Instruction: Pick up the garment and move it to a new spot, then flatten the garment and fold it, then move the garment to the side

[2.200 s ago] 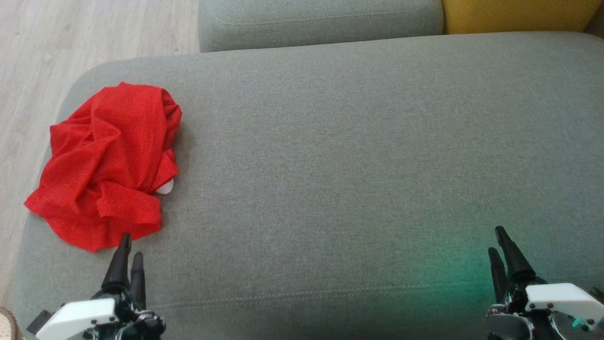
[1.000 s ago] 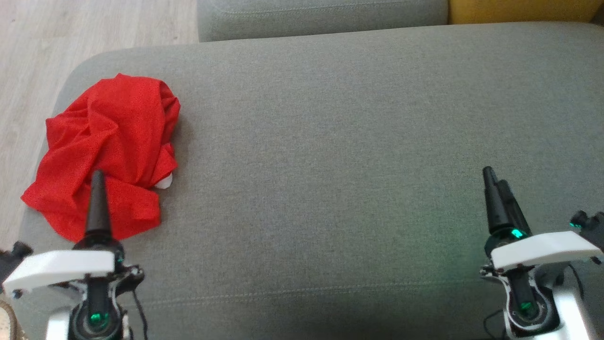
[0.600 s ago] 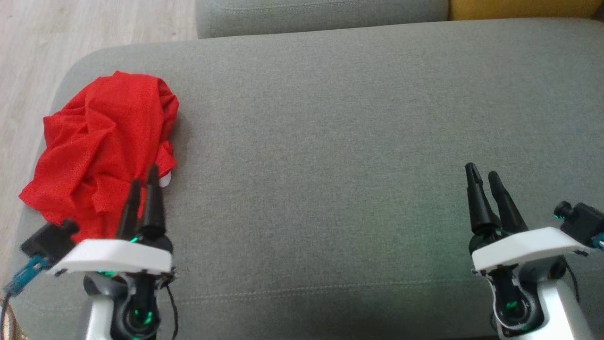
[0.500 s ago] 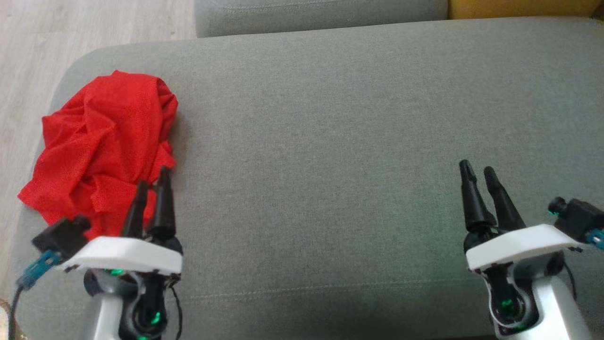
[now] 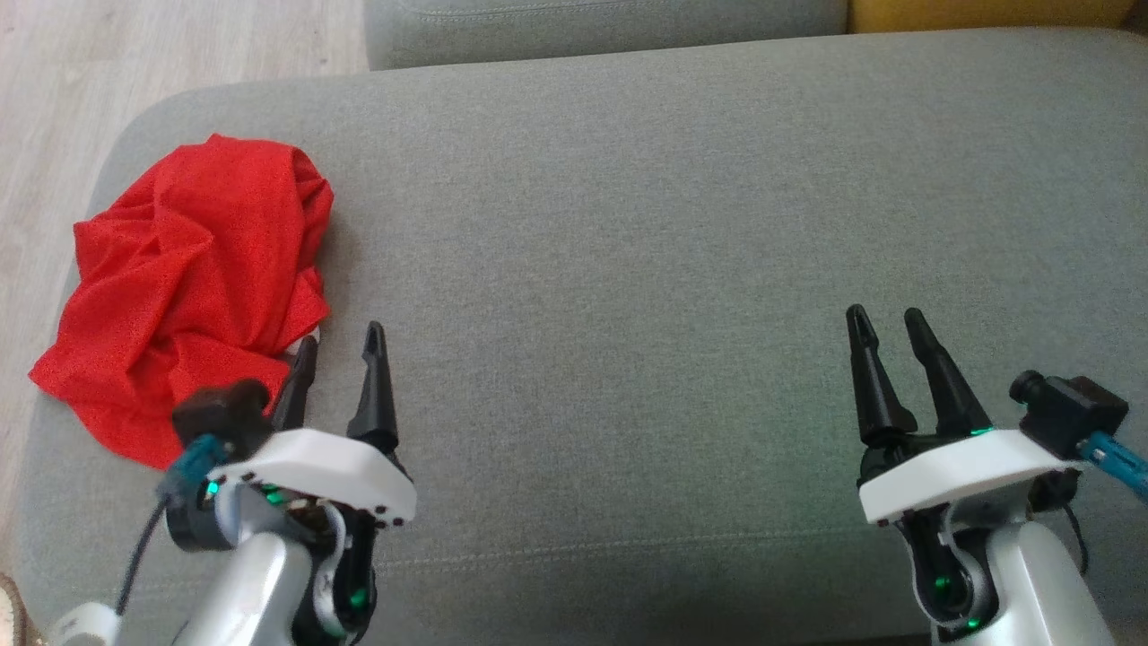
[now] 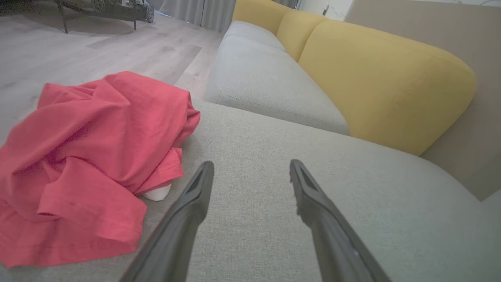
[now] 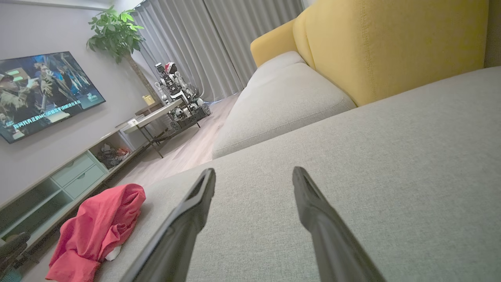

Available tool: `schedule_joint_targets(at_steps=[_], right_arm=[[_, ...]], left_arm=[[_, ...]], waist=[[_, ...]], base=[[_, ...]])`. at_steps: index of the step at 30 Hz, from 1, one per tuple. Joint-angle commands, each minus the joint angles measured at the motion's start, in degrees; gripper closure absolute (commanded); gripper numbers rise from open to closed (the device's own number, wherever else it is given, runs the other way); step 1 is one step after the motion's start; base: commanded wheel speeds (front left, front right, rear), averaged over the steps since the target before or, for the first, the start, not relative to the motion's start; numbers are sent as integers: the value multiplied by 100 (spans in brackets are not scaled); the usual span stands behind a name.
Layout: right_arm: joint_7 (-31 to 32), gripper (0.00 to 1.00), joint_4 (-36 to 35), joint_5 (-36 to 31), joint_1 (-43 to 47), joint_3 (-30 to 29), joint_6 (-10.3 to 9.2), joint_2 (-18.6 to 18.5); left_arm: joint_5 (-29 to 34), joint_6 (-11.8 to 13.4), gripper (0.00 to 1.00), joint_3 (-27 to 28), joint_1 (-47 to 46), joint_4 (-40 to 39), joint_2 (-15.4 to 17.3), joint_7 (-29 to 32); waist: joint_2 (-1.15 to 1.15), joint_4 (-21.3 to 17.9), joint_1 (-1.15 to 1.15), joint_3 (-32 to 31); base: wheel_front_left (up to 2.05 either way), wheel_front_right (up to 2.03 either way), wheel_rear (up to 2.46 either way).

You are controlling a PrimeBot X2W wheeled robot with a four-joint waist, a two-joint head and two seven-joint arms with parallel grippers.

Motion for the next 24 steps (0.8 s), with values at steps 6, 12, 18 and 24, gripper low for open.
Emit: schedule_joint_targets(at_steps=[6, 12, 18, 24], right_arm=[[-195, 0, -334, -607, -360, 179, 0, -28], [-296, 0, -384, -1099, -386, 255, 0, -21], [-397, 0, -478, -1545, -402, 301, 0, -18], [-482, 0, -566, -1771, -406, 302, 0, -17]], left_arm=[[490, 588, 0, -449, -562, -168, 378, -163], [818, 1027, 0, -913, -762, -188, 558, -264], [1138, 1404, 0, -1281, -911, -247, 698, -364], [1298, 1665, 0, -1445, -958, -391, 734, -448]], waist=[[0, 2, 0, 14], [0, 7, 0, 21], [0, 9, 0, 34], [0, 16, 0, 28]], base=[[0, 0, 0], [0, 0, 0], [0, 0, 0], [0, 0, 0]])
